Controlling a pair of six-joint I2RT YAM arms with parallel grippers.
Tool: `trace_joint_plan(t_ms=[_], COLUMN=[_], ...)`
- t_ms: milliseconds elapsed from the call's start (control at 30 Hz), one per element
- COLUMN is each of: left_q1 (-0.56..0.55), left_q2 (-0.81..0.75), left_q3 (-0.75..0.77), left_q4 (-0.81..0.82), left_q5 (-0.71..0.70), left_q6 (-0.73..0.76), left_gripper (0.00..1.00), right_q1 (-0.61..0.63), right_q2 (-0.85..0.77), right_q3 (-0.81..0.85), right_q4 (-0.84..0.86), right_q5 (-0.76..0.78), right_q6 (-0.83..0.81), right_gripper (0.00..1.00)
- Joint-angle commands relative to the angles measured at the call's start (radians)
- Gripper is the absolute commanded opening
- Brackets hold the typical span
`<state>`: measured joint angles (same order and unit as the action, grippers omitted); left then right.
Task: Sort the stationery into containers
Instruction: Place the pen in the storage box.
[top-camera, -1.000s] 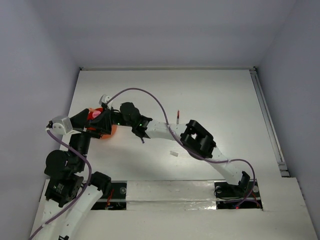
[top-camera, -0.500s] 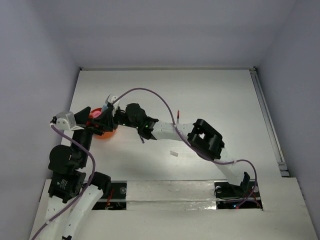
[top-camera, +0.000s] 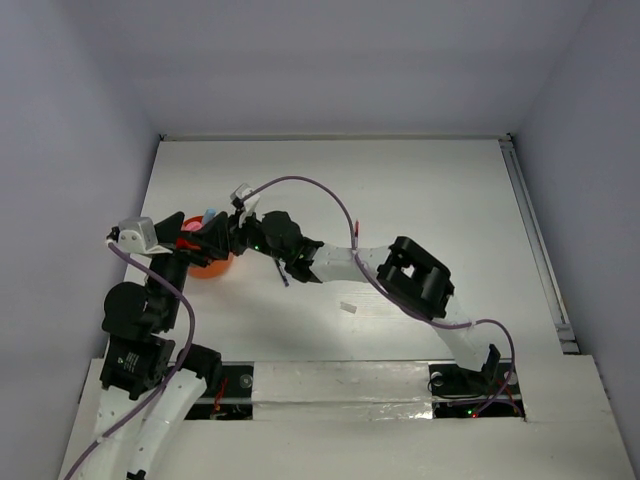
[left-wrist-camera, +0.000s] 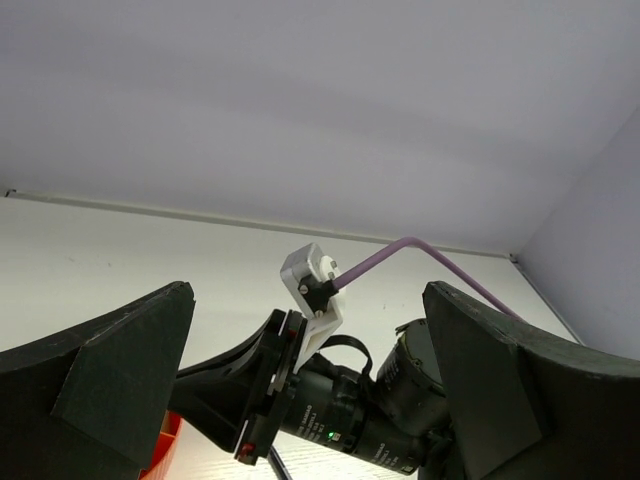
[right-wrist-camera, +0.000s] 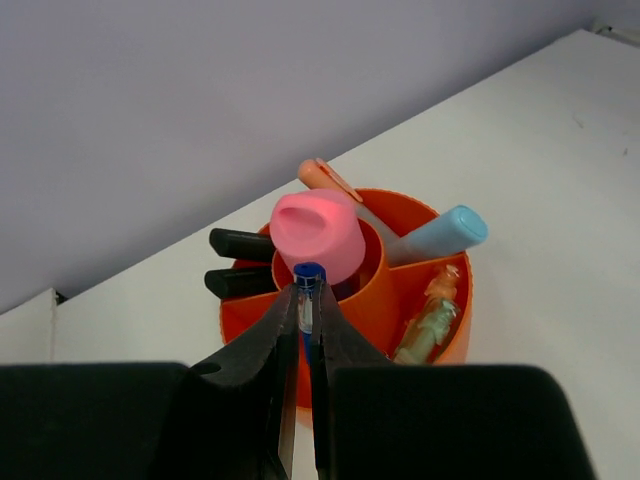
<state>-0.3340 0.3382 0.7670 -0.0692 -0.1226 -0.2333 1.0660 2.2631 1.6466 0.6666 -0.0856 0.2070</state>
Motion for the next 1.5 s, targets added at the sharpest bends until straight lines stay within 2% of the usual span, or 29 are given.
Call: trace_joint_plan(t_ms=[0,333,567,900,1133,1233,1367,1467], left_q1=[0.012,0.041,0.061,0.09,0.108,0.108,0.118,0.118], left_q2=[0.018,0.03,0.038,0.056,0.062,0.061,0.062,0.062], left_q3=[-0.003,-0.005,-0.005,-0.009,-0.009,-0.012,-0.011,-0.011], left_q4=[0.063,0.063,0.063,0.094,0.097,0.098,0.101,0.101], left_q5=[0.026,0.052,0.072,0.109,0.118,0.12,0.15,0.152], left_q6=[-0.009,-0.015,-0.023,-0.035,-0.04,-0.041,-0.043,-0.044], left_gripper=[0.99,0.99,0.99,0.99,0.99,0.99,0.99,0.99], right_q1=[-0.011,-0.021,-0.049,-0.049,-0.049,-0.049,-0.049,-0.06], right_q2=[-0.06,-0.086,-0.108,-0.111,-0.097,-0.091,-0.099,-0.125], right_q3=[-0.031,-0.077,-0.07,-0.025,0.002,-0.005,-0.014,-0.021], right_q4=[0.056,0.045,0.005,-0.081,-0.105,-0.117,-0.128,-0.153], right_q5=[0.079,0.231,0.204,0.141,0.115,0.126,0.132,0.141], right_q6=[0.074,0.138,0.14,0.362,0.397,0.396,0.382,0.356], right_gripper=[0.0,0.0,0.0,0.0,0.0,0.09,0.34,0.43])
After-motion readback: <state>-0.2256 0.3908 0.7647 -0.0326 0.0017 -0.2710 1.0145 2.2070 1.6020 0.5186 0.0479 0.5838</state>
